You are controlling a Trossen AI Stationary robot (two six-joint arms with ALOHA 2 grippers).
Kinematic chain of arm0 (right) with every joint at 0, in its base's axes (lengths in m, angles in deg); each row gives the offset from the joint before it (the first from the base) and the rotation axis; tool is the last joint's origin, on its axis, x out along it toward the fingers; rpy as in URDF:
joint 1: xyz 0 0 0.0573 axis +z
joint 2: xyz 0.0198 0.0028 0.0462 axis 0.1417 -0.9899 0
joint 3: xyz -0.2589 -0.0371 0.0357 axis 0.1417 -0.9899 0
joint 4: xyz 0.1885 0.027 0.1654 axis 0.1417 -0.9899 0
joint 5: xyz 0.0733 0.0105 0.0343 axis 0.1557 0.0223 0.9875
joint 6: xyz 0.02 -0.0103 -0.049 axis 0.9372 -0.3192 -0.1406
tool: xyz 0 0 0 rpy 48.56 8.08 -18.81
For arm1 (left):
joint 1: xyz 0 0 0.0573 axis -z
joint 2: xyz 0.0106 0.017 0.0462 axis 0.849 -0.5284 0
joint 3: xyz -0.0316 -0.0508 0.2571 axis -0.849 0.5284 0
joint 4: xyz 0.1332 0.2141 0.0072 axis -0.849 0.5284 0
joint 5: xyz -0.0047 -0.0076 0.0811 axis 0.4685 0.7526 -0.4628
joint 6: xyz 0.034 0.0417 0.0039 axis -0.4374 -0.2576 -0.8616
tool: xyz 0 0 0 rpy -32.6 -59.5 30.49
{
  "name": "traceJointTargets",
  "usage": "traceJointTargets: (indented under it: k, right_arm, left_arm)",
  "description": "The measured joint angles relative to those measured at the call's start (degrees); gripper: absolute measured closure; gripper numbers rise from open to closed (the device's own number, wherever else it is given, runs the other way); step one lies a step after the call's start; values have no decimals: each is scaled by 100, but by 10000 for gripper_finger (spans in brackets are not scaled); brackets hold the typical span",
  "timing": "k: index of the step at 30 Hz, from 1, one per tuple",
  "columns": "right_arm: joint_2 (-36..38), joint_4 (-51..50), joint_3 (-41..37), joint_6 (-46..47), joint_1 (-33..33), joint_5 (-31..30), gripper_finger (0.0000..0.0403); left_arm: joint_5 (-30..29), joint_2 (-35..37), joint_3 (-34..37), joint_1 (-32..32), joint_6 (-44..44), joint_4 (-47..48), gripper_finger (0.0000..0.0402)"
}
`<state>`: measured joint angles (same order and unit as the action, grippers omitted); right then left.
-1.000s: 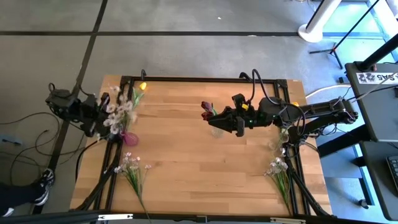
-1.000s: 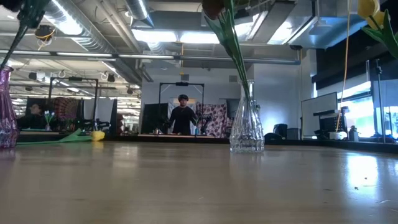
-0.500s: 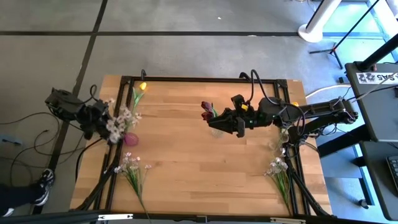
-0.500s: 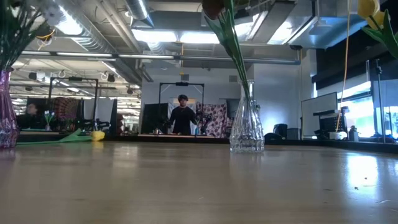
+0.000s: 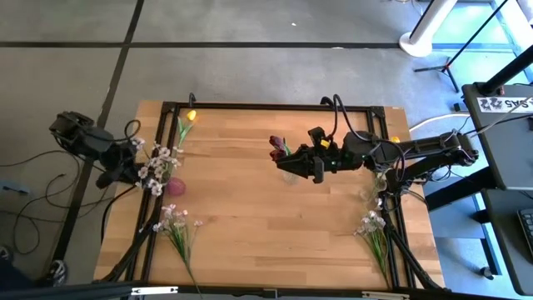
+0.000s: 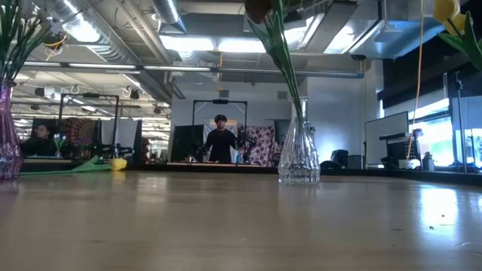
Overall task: Sort flowers into vase by color
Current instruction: Adjust the red tulips in the top transparent vase
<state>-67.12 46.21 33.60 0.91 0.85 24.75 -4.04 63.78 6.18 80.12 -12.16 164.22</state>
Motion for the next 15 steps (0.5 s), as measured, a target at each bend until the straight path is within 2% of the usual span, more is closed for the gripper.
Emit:
traceJointTargets:
  k: [9, 15]
  right_arm:
    - [-216, -86, 0, 3, 0, 38, 221]
    - [-233, -841, 1, 4, 0, 238, 221]
  left_arm:
    - [1710, -719, -118, 0, 1719, 35, 274]
    - [2753, -893, -121, 0, 2753, -104, 274]
